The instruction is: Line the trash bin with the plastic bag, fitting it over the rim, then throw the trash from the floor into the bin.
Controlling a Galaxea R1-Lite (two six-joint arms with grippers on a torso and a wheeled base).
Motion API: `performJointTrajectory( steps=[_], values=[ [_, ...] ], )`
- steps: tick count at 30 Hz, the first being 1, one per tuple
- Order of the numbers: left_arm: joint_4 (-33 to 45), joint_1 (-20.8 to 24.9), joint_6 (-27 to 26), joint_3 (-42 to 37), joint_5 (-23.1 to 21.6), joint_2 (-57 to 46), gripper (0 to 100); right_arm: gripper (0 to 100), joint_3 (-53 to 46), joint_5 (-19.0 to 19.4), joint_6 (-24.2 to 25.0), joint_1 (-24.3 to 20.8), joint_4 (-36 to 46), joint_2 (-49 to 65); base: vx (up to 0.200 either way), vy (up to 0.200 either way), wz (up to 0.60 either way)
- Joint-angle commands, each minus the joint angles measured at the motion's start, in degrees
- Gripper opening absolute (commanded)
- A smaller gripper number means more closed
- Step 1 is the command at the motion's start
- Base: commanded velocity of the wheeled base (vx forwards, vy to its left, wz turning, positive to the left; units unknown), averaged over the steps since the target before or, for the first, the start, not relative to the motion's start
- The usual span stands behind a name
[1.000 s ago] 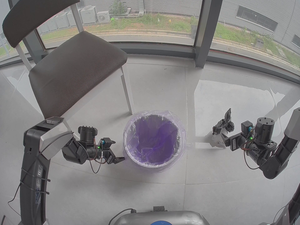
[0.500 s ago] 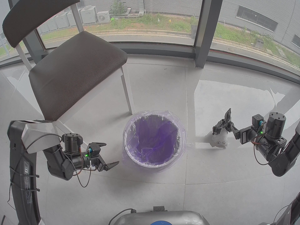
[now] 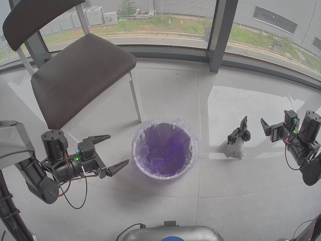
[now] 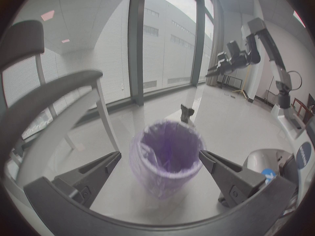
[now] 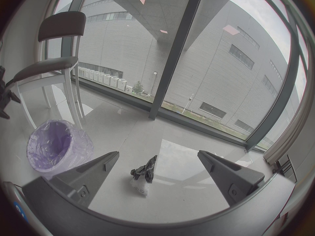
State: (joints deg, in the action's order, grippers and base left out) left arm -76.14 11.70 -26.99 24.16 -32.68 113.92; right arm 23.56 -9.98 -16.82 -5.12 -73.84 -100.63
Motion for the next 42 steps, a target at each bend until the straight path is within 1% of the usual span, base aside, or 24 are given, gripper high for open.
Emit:
performJointTrajectory(
  steps=[1,3,5,7,8,9,10,12,14,16,18,23,26,28,30,31,32,34,35,37,38,39,41,42],
  values=[
    [-0.59,3.33,4.31,-2.01,0.43,-16.19,100,100,-0.10,-0.04,-0.76,0.55,0.01,3.51,0.000,0.000,0.00],
    [-0.67,3.15,6.86,-1.40,0.87,-19.17,100,100,0.08,-0.04,-0.76,0.73,0.01,3.60,0.000,0.000,0.00],
    [-1.11,2.54,9.50,-0.69,2.89,-21.37,100,100,0.43,-0.04,-0.76,0.73,-0.08,3.69,0.000,0.000,0.00],
    [-1.38,1.74,12.49,0.27,8.43,-24.36,100,100,0.87,-0.04,-0.76,0.73,-0.08,3.95,0.000,0.000,0.00],
    [-1.38,1.74,12.49,0.27,8.43,-24.36,100,100,0.96,-0.04,-0.76,0.73,-0.08,4.04,0.000,0.000,0.00],
    [-1.20,1.48,14.42,0.36,13.61,-28.49,100,100,1.13,-0.04,-0.76,0.73,0.01,4.66,0.000,0.000,0.00],
    [-0.76,1.48,15.30,0.80,15.46,-30.78,100,100,1.13,-0.04,-0.76,0.73,0.01,4.66,0.000,0.000,0.00],
    [-0.06,1.30,16.79,1.50,17.04,-34.29,100,100,1.13,-0.04,-0.76,0.73,-0.17,5.01,0.000,0.000,0.00],
    [1.00,0.95,16.88,1.68,17.48,-36.23,100,100,1.13,-0.04,-0.67,0.73,-0.08,5.45,0.000,0.000,0.00],
    [3.37,-0.72,16.97,1.94,19.50,-40.62,100,100,1.40,0.05,-0.67,0.73,-0.25,7.12,0.000,0.000,0.00],
    [4.16,-1.42,17.32,2.12,21.61,-42.38,100,100,1.92,-0.04,-0.58,0.29,-0.25,9.05,0.000,0.000,0.00],
    [4.42,-4.50,17.50,1.41,29.61,-45.37,100,100,3.51,0.05,0.39,-1.03,-0.17,12.65,0.000,0.000,0.00],
    [5.04,-4.58,16.97,1.15,30.13,-48.97,100,100,4.91,-0.12,2.41,-1.30,-0.08,13.89,0.000,0.000,0.00],
    [7.32,-4.58,16.97,0.54,30.13,-51.61,100,100,3.95,-0.65,2.85,-2.00,-0.08,15.82,0.000,0.000,0.00],
    [11.37,-4.41,17.15,0.01,29.87,-55.12,100,100,0.96,-0.91,2.94,-2.00,0.01,19.51,0.000,0.000,0.00],
    [11.37,-4.41,17.15,0.01,29.87,-55.12,100,100,0.96,-0.91,2.94,-2.00,0.01,19.51,0.000,0.000,0.00],
    [16.38,-4.32,17.50,-0.34,29.61,-58.90,100,100,-3.96,-1.27,2.85,-1.21,0.63,25.22,0.000,0.000,0.00],
    [19.28,-4.32,17.50,-0.26,29.52,-60.92,100,100,-6.43,-1.27,2.85,-0.24,1.77,29.09,0.000,0.000,0.00],
    [22.00,-4.41,17.50,0.18,29.52,-63.03,100,100,-8.62,-1.18,2.76,0.55,4.05,34.10,0.000,0.000,0.00],
    [25.08,-4.41,17.50,0.89,29.43,-65.49,100,100,-9.33,-1.18,2.76,0.81,9.68,40.87,0.000,0.000,0.00],
    [25.25,-4.41,17.50,0.97,29.43,-65.67,100,100,-9.24,-1.18,2.76,0.81,10.21,41.31,0.000,0.000,0.00],
    [27.36,-4.32,17.67,1.77,29.52,-67.51,100,100,-7.57,-0.56,2.85,0.81,19.26,47.20,0.000,0.000,0.00],
    [29.21,-4.41,17.59,2.03,30.05,-68.75,100,100,-4.23,-0.30,3.38,0.37,29.28,51.85,0.000,0.000,0.00],
    [29.65,-4.41,17.59,2.12,30.22,-68.83,100,100,-3.44,-0.12,3.82,0.20,32.27,53.00,0.000,0.000,0.00]
  ],
)
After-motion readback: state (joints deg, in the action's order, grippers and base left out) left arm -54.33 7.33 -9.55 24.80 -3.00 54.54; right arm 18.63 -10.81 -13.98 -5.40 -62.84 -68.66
